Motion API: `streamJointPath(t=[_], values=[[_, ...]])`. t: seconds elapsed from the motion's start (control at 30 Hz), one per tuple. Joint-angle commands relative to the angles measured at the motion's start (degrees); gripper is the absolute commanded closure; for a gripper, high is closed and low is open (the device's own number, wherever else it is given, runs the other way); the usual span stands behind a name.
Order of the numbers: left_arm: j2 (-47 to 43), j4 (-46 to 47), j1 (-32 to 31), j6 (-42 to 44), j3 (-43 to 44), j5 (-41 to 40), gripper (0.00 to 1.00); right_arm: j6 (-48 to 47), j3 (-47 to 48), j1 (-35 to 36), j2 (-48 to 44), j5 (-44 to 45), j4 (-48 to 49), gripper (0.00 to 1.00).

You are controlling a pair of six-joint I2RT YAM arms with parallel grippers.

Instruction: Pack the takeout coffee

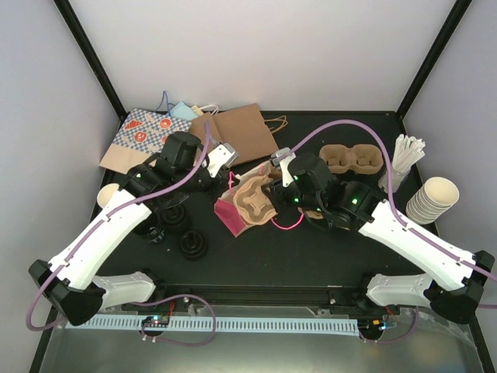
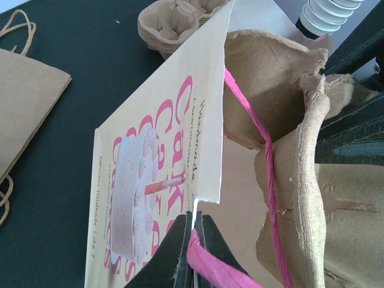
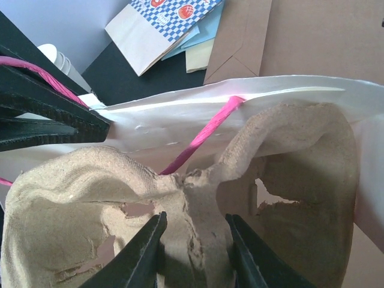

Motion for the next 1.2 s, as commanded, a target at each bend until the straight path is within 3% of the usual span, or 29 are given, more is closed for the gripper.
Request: streamJointPath(t=[0.0, 0.33, 0.67, 1.17], values=[[1.07, -0.47, -0.11, -1.0, 2.68, 3.09, 0.98, -1.32, 0.69, -0.43, 0.82, 3.07, -0.7, 0.71], [1.86, -0.82, -0.14, -1.86, 2.85, 3.75, 0.98, -1.39, 0.15, -0.43, 1.9, 3.52, -1.02, 0.7], [1.94, -1.43, -0.17, -1.69, 1.32, 4.28, 0.98, 5.49, 2.79, -2.5, 1.31, 5.5, -2.1, 0.69], [3.81, -3.49, -0.06, -1.98, 1.66, 8.56, 0.98, -0.48, -0.89, -2.54, 1.75, 9.26, 1.76, 0.71]])
